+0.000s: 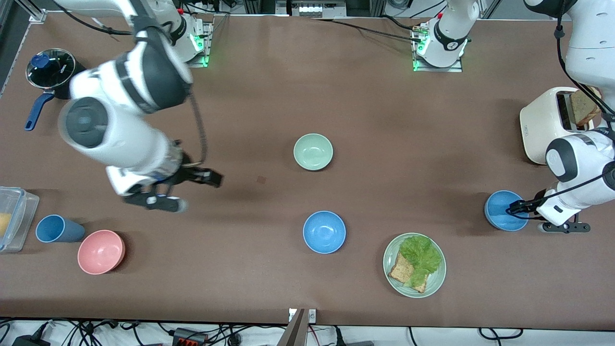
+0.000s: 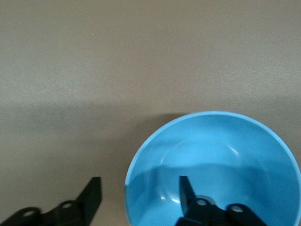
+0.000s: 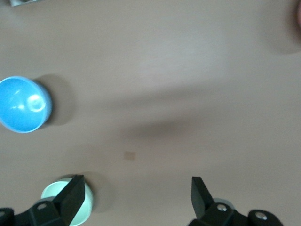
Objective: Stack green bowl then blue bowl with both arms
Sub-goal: 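Grasp the blue bowl rim with the left gripper while the right gripper withdraws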
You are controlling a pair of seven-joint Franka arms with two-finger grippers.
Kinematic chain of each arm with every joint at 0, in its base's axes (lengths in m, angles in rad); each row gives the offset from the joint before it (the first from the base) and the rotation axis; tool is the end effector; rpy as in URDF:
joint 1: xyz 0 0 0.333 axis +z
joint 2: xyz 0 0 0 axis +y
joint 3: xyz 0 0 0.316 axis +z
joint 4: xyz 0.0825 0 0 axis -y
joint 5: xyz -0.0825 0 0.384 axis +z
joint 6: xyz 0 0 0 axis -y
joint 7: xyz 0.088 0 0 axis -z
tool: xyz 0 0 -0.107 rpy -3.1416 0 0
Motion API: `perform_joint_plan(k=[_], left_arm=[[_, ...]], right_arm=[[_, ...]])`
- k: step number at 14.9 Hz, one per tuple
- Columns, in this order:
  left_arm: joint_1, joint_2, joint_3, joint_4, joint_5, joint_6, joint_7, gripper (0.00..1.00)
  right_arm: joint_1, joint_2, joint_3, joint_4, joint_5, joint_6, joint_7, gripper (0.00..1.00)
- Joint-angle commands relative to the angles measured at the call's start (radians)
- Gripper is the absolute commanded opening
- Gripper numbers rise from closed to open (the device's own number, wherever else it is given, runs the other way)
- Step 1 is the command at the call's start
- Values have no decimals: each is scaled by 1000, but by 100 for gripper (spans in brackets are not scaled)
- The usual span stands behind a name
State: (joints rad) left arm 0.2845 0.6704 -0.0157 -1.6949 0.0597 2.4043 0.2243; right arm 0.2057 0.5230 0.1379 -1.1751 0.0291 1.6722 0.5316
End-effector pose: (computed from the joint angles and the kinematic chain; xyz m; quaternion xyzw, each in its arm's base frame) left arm 0.6561 0.1823 0.2097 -0.9997 -0.0023 -0.0152 0.0200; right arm 0.6708 0.2177 0.4922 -0.9933 0.1041 0.0302 0.0398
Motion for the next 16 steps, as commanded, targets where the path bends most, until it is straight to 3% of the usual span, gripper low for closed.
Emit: perform_joint_plan(k=[1,2,5,6,8,10,11,16], left_arm=[[13,12,-9,23,2,1,49,58],[21,12,-9,23,0,-1,67,53],[27,9,-13,20,-1,-7,70,9],[27,6,-21,11,-1,-10,70,1],[39,-5,-41,-3,-1,-28,72,1],[41,-38,-64,-6,-3,-101,70,1],[41,-61,-75,-5,-3,-159,70,1],[41,-253,-164,-6,-73,-489,41,1]], right_arm=[[-84,-34,17,-1,-24,-54,-45,100],[-104,-41,17,-1,-34,-54,-56,100],[-173,-104,6,-59,-32,-45,-152,100],[-207,-132,3,-99,-25,-37,-213,100],[-256,-167,-24,-116,-24,-48,-357,100],[-246,-195,-133,-123,-17,-49,-506,100],[-250,-207,-149,-130,-11,-51,-550,100],[-204,-253,-231,-147,-11,-52,-567,100]])
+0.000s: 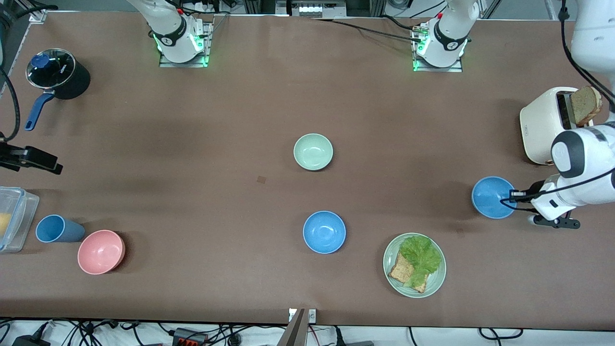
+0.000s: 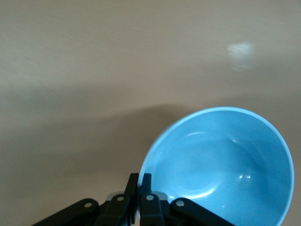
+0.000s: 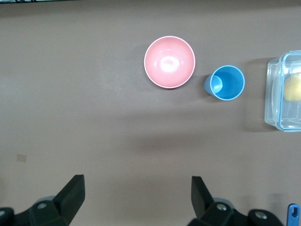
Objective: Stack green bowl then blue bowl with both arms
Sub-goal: 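Carry the blue bowl with the left gripper and lower it into the green bowl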
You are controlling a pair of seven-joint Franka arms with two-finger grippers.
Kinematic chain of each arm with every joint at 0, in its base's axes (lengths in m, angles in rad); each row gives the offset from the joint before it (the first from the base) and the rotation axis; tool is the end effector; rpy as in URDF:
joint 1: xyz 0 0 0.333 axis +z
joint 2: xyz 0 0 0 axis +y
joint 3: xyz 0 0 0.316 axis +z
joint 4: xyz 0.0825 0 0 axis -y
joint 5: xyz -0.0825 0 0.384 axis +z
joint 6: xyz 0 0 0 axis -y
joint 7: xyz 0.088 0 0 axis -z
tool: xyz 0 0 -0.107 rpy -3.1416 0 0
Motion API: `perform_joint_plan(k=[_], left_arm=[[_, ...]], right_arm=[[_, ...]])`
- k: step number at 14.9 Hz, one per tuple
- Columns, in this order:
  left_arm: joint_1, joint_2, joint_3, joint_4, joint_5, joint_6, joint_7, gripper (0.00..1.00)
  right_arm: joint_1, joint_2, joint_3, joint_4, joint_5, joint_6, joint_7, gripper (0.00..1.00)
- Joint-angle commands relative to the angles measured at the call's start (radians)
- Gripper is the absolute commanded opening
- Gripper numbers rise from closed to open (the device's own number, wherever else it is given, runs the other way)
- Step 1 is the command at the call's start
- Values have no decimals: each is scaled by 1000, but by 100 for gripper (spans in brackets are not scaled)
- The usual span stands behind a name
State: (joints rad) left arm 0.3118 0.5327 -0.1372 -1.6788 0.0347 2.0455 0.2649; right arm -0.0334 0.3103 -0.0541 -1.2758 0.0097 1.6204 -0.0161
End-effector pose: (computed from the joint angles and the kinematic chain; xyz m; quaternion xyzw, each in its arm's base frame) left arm 0.6461 0.1249 0.2826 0.9954 -0.0476 -0.0738 0.0377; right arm 0.6499 -0.0502 0.5816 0.9993 -0.0344 0.0172 0.0043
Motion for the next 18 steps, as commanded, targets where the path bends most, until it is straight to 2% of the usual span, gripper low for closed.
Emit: perform_joint_plan(k=[1,4,7,9,12,15,18], left_arm=[[12,-156,-67,-22,-61,-183,-36,1],[13,-288,-166,-76,-94,-292,-206,1],[10,-417,-226,-202,-218,-288,-315,1],[10,-457,-296,-239,-234,-280,-419,1],[6,-459,-436,-246,-234,-223,-687,1],[1,-415,-582,-309,-233,-41,-910,1],[-35,-356,-643,-332,-231,100,-987,1]], right_arm=[[32,-54,-39,-57,6,-2,-18,100],[32,-135,-32,-176,-5,16,-16,100],[36,-213,-32,-288,-10,62,-16,100],[38,-273,-30,-377,-10,107,-16,100],[40,-319,-30,-439,-11,108,-21,100],[40,-321,-29,-441,-19,102,-24,100],[47,-326,-29,-439,-45,98,-12,100]])
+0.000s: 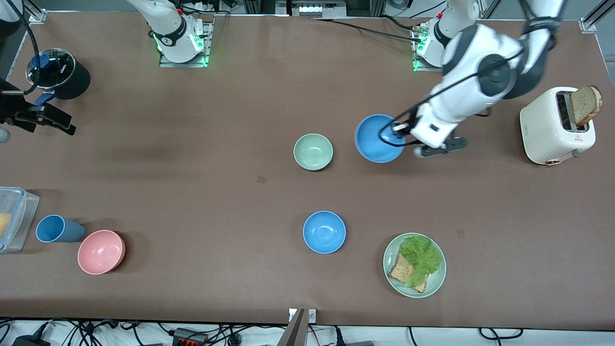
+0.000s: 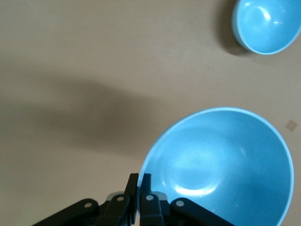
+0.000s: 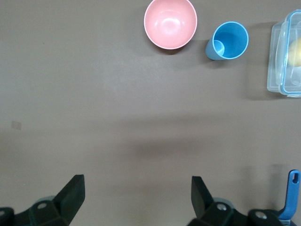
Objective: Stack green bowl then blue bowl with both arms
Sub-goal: 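Carry the blue bowl with the left gripper and lower it into the green bowl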
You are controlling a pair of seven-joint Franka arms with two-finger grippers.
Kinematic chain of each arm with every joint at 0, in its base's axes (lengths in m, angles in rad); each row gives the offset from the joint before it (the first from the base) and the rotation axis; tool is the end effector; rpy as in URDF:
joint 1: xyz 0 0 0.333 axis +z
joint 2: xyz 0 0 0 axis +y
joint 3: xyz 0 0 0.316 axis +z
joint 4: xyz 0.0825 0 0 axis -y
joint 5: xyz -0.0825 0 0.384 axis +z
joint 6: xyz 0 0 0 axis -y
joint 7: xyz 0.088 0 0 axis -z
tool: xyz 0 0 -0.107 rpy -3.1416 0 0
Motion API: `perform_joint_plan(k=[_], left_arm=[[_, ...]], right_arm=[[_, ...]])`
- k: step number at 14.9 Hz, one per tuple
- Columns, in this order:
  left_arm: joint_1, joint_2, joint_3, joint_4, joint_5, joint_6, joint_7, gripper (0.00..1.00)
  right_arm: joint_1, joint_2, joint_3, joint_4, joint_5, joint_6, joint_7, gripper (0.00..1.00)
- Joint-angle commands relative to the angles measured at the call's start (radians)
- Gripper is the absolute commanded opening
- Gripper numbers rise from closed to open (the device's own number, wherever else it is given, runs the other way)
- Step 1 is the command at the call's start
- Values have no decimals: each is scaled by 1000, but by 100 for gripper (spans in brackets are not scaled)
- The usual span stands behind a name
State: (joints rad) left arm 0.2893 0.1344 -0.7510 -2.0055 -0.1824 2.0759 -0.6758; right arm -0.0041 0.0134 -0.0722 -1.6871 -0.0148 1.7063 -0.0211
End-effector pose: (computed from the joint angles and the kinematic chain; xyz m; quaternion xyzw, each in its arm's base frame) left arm 0.5114 -0.2544 0.4070 0.9803 0.1524 -0.0804 0.0965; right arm 0.5650 -0.0444 0.5735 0.9996 -0.0266 0.0025 0.0080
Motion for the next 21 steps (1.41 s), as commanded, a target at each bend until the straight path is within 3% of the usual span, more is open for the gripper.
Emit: perform_joint_plan(k=[1,6,14,21], left_arm=[[-51,63,-30,-2,-5,110,-79,1],[-163,175,-28,5,130,236,-131,0],[-263,382,-25,122,498,243,-248,0],[-306,464,-21,180,582,243,-249,0]], right_arm=[[16,-29,-11,-25,-8,4,0,100],[16,-27,-11,-22,-5,-28,1,100],[19,-21,-12,-23,-7,-19,1,100],[21,-20,-11,-20,-5,-16,1,100]])
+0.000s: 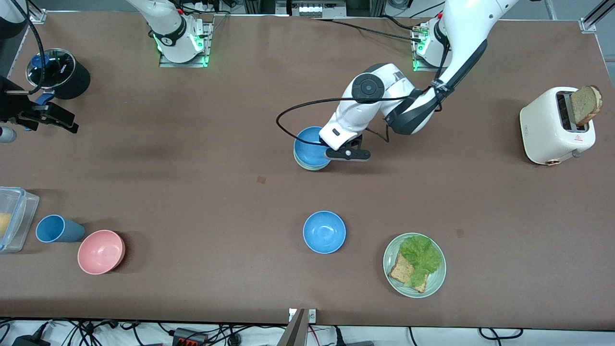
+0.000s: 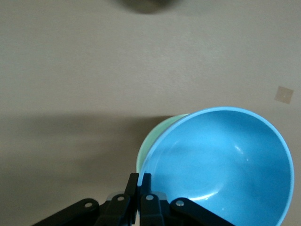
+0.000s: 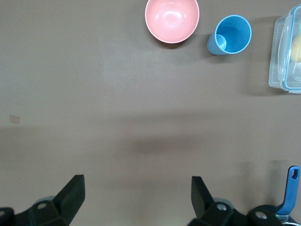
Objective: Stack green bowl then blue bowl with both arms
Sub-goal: 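Open the left gripper to release the blue bowl and lift away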
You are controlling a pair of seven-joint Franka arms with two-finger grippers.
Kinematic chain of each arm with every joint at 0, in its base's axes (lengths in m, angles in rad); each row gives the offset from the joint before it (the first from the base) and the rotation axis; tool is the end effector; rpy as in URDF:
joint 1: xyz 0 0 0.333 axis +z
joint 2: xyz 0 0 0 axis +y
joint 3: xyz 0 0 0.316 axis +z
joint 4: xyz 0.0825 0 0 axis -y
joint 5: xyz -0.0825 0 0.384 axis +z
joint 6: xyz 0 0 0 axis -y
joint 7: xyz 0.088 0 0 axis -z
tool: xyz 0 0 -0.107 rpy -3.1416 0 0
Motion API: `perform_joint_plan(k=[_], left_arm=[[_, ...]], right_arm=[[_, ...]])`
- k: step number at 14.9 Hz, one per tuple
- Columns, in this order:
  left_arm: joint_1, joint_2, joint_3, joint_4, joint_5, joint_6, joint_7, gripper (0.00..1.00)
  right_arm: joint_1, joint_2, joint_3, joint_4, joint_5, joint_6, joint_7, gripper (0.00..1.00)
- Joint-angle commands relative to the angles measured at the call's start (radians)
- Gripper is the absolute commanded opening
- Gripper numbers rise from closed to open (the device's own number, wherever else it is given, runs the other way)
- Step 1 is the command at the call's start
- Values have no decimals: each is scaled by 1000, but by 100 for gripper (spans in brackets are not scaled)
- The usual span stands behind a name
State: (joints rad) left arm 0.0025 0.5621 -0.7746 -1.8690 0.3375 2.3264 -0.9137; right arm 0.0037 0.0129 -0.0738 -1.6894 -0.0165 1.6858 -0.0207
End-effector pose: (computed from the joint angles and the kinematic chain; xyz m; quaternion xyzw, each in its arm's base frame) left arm 0.4879 -0.4145 0.2933 0.9971 0.0040 -0.0203 0.0727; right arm 0.5628 -0.0409 0.5709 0.9996 -0.0237 -0.0086 0.0083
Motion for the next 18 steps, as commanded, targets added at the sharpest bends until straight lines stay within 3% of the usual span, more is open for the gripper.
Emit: perform_joint_plan(k=[1,4,7,9,12,18], left_arm=[[-21,48,3,44,95,-7,-13,0],[-27,58,3,44,127,-7,-13,2],[-7,48,0,53,118,-21,-13,37],[25,42,-15,99,109,-117,-11,44],[42,39,-41,258,103,-330,10,45],[198,22,-48,376,-47,-490,395,49]], right_arm=[[12,-19,-9,-18,-2,5,1,100],[12,-18,-9,-18,0,5,2,100],[13,-16,-9,-16,0,3,1,100],[13,-16,-9,-15,0,6,1,100],[13,-16,-9,-12,0,2,1,100],[13,-18,-9,-7,-2,3,-8,100]])
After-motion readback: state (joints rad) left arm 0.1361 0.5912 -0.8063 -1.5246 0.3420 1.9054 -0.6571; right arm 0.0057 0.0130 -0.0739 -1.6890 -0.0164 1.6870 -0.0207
